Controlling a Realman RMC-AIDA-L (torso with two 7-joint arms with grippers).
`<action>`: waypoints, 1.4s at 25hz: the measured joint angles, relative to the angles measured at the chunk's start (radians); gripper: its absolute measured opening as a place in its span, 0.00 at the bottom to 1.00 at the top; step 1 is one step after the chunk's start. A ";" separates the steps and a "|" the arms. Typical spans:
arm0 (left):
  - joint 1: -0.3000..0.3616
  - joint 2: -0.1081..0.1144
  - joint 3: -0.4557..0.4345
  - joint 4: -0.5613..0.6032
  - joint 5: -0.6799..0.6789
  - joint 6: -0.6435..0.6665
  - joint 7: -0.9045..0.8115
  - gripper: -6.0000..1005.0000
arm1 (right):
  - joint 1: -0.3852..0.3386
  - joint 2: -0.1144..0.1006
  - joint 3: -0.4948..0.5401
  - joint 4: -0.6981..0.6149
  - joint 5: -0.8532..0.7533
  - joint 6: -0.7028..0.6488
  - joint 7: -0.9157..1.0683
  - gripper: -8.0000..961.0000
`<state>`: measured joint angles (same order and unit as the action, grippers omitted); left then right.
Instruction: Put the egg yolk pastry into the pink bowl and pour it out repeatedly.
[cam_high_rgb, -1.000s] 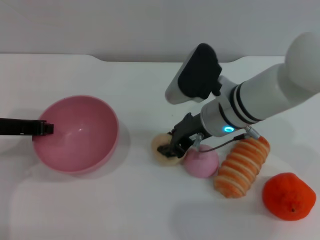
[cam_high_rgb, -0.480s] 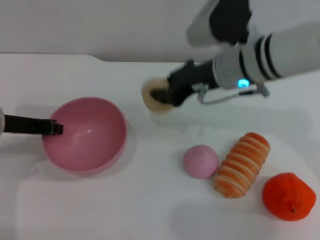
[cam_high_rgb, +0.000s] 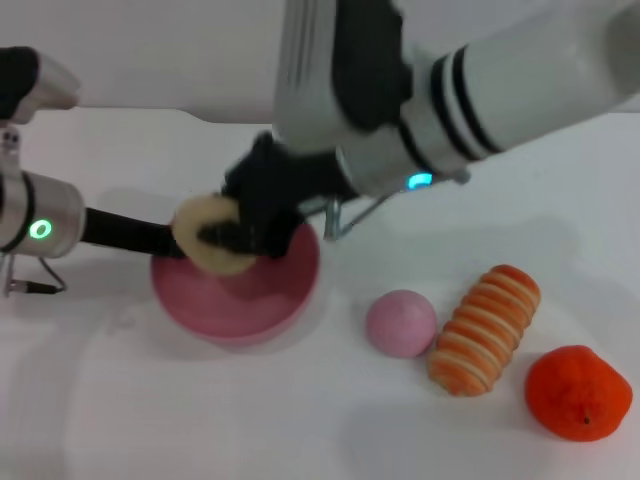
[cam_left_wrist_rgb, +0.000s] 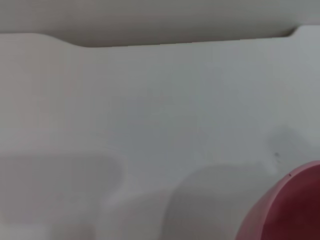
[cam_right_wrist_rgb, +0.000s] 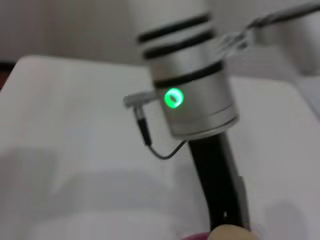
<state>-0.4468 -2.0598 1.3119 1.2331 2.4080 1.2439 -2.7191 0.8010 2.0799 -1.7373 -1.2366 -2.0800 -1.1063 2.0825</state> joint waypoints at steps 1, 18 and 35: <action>0.000 0.000 0.000 0.000 0.000 0.000 0.000 0.01 | 0.001 0.001 -0.008 0.006 -0.006 0.002 0.002 0.28; 0.002 0.000 0.003 0.003 -0.019 0.001 -0.007 0.01 | -0.034 0.002 0.005 0.013 -0.012 0.033 0.004 0.52; -0.011 0.000 0.007 0.003 -0.052 -0.023 -0.007 0.01 | -0.052 0.002 0.009 0.025 -0.065 0.121 0.001 0.60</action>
<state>-0.4583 -2.0601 1.3187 1.2365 2.3557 1.2208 -2.7259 0.7494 2.0816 -1.7287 -1.2114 -2.1451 -0.9856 2.0835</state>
